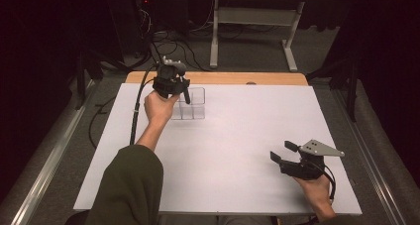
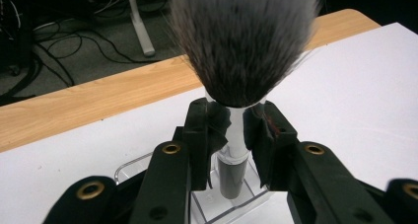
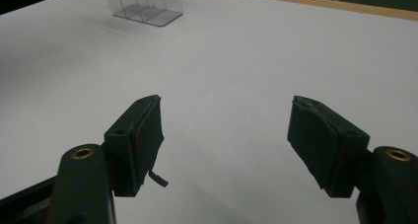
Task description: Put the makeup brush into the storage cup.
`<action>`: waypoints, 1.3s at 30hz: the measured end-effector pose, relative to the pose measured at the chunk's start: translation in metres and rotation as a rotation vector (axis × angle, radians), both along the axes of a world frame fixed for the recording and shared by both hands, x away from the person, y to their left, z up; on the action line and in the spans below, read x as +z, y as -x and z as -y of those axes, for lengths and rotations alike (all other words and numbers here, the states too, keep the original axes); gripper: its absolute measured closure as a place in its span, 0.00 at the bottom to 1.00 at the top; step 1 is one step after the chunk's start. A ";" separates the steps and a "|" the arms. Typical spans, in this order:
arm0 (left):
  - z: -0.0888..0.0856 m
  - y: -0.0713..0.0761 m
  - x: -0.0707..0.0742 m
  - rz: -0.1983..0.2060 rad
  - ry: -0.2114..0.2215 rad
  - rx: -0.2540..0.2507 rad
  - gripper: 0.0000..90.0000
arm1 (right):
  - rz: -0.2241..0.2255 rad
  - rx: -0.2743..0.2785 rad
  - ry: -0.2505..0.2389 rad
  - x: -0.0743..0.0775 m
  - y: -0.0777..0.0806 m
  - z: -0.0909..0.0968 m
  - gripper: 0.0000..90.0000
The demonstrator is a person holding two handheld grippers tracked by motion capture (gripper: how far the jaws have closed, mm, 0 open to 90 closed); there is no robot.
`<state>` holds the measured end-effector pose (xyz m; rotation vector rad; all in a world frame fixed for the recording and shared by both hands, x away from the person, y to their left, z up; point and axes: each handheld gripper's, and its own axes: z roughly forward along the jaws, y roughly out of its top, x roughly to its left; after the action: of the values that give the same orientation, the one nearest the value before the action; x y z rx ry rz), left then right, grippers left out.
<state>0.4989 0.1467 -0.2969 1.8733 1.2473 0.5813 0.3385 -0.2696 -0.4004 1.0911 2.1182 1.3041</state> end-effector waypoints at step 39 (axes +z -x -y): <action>-0.004 0.014 0.011 -0.010 0.008 -0.041 0.38 | -0.006 0.000 -0.002 0.000 0.001 0.000 0.35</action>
<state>0.4853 0.1505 -0.2863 1.8927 1.2132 0.5442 0.3377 -0.2691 -0.4004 1.0974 2.1219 1.3054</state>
